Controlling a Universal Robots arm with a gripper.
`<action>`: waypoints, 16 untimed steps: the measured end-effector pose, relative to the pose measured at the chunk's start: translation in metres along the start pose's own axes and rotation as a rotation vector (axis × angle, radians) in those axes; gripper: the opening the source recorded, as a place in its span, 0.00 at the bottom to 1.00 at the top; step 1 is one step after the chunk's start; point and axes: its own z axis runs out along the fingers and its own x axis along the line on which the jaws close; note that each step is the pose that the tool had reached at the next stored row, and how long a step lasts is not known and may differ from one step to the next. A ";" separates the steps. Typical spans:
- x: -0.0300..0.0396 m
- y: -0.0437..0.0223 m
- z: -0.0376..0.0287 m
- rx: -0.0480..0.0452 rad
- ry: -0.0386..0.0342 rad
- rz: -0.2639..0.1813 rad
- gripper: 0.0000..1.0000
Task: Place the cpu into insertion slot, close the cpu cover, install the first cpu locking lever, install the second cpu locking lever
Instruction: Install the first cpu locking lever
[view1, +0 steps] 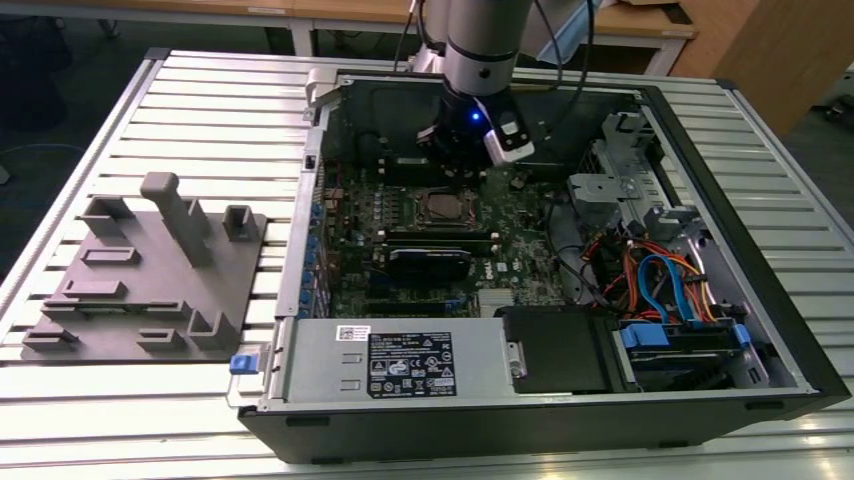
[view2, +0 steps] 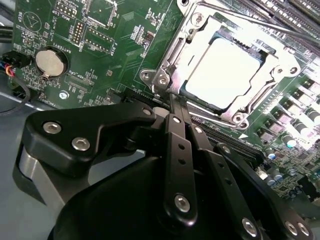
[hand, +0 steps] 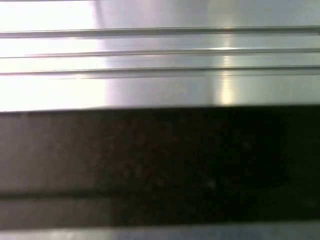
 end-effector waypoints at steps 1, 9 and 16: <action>0.0000 0.0001 -0.0015 0.0001 0.0000 0.000 0.10; 0.0043 0.0000 -0.0036 -0.0004 0.0001 0.000 0.10; 0.0109 -0.0001 -0.0037 -0.0008 0.0004 -0.004 0.10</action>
